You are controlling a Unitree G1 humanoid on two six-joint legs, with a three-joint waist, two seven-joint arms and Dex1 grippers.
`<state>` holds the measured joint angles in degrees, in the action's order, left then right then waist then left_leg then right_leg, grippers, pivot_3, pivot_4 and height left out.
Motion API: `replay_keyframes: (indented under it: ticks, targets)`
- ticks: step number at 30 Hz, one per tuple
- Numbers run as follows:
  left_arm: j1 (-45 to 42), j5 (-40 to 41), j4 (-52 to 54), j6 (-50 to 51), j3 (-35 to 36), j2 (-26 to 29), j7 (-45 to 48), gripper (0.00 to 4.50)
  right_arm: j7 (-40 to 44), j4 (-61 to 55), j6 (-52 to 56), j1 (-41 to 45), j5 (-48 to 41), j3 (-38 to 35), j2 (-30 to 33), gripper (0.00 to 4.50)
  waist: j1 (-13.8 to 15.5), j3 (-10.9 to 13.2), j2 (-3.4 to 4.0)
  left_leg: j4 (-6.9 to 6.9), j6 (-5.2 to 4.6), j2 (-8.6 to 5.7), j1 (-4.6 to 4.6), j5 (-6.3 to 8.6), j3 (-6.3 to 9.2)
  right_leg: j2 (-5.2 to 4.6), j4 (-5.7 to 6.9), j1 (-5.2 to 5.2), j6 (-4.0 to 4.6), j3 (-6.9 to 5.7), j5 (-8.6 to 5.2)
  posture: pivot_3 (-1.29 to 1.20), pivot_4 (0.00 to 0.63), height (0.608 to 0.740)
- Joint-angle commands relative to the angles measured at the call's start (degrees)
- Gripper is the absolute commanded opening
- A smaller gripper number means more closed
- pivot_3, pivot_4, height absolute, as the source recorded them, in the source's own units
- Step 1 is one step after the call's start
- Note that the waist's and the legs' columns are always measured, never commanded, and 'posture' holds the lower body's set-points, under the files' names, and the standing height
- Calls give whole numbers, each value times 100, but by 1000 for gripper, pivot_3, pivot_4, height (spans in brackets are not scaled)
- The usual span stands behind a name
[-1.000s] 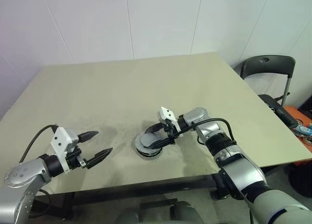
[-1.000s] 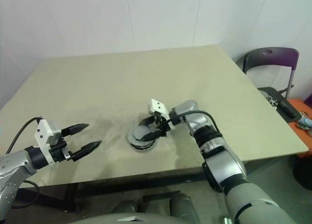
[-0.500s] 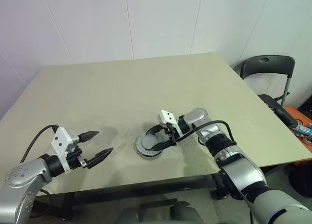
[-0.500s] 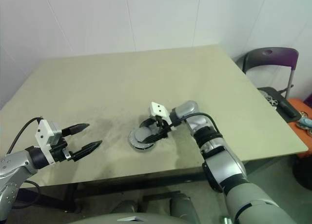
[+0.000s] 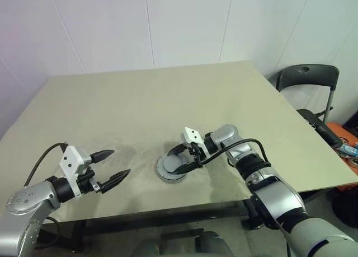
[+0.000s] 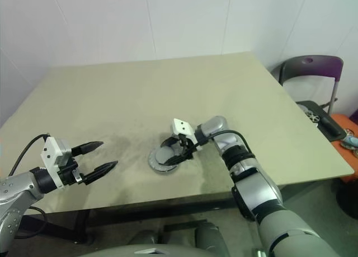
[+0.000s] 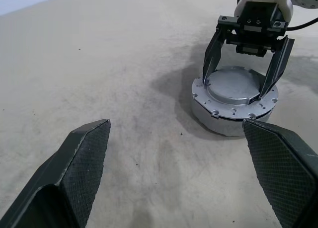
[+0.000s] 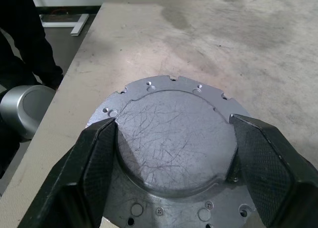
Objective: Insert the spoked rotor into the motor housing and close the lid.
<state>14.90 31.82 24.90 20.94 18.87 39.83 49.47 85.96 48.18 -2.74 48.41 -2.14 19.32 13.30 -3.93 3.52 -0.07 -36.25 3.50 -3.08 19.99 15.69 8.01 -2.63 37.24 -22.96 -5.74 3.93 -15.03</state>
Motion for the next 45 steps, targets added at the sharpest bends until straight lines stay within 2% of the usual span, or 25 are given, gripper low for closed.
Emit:
replay_keyframes:
  ticks: [1, 7, 15, 18, 29, 45]
  targets:
    - [-121, 39, 164, -15, -9, 13, -34, 4500, 71, 109, -254, 117, 98, 13, 13, 3259, 2, 0, 0, 0, 0, 0, -2, 0, 0, 0, 0, 2, 0, 0, 0, 0, 0, 740]
    - [-416, 67, 199, 119, -247, 22, -71, 4500, 34, 331, -512, 112, 267, 52, 3, 3259, 14, 0, 0, 4, 0, -3, -58, 1, -1, -1, -10, 64, 0, -1, -2, 0, 0, 740]
    - [-1109, 151, 101, 657, -789, -112, -337, 4500, 19, 503, -589, 157, 300, 17, -41, 3259, -1, -3, -2, 2, 0, -2, -63, 0, 1, 1, -6, 67, -1, 0, -1, 0, 0, 740]
    - [-1287, 27, -89, 818, -1096, -135, -363, 3937, 23, 512, -585, 157, 297, 19, -57, 3259, -3, -3, -2, 1, 0, -2, -63, 0, 2, 2, -5, 67, -1, 0, -1, 0, 0, 740]
    - [-2022, -698, -744, 801, -2220, -544, -484, 65, -7, 477, -515, 195, 262, -24, -113, 3259, -3, -5, -4, 1, 0, -3, -62, 0, 3, 4, -3, 66, -1, 0, -1, 0, 0, 740]
    - [-2026, -1121, -900, 1052, -2835, -572, -382, 0, -181, 376, -352, 128, 297, -50, -37, 3259, -2, -5, -4, 0, 0, -2, -63, 0, 4, 3, -3, 66, -1, 0, -1, 0, 0, 740]
